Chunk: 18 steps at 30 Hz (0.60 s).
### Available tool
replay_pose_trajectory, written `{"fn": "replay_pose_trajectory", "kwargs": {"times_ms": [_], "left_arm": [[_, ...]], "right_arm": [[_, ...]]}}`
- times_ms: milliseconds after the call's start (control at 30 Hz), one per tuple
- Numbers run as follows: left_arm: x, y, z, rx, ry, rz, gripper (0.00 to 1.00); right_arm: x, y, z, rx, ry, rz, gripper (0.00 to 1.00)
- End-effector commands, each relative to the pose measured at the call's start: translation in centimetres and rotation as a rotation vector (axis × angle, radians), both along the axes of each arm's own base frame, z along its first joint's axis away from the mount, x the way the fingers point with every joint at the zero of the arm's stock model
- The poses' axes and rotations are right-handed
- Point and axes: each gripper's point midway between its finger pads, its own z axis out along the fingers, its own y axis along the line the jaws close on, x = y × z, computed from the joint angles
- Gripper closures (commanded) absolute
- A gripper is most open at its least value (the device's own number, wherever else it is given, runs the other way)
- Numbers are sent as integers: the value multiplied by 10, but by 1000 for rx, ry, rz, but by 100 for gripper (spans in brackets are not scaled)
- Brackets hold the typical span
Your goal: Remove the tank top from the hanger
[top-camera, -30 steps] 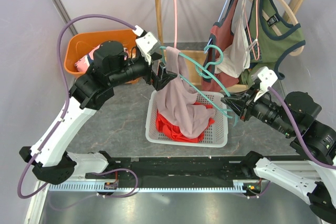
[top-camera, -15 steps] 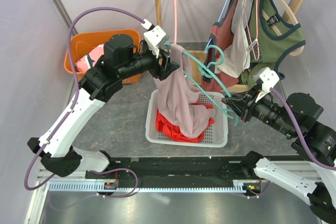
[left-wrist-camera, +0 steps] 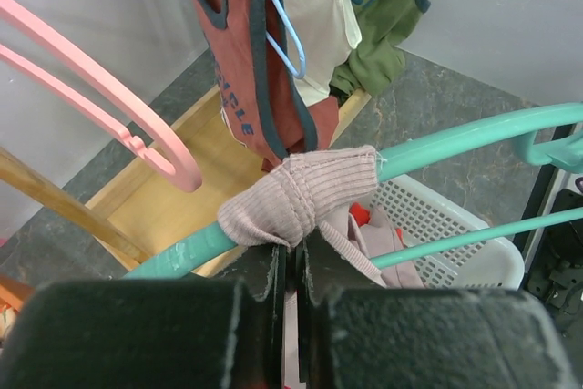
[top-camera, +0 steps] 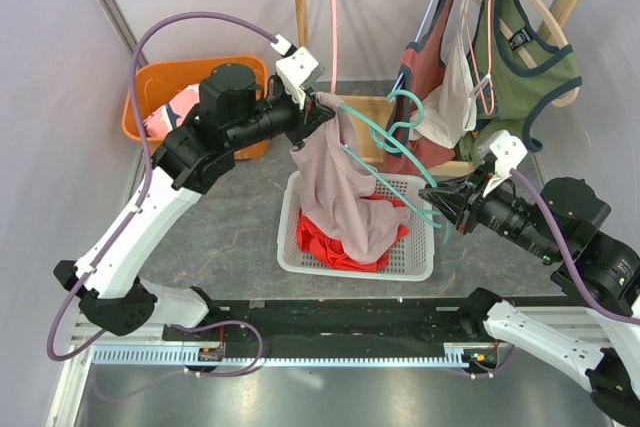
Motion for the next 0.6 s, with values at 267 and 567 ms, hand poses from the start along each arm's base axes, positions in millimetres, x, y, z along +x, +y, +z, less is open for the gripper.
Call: {"fn": "replay_pose_trajectory", "kwargs": {"times_ms": [267,567], "left_arm": [[-52,47,70,-133,-150,-39,98],[-45,55,90,-140,-216,-7,98]], "right_arm": [[16,-12,5,-12,-35,-107,100],[7,-19,4,-4,-19,-105,100]]}}
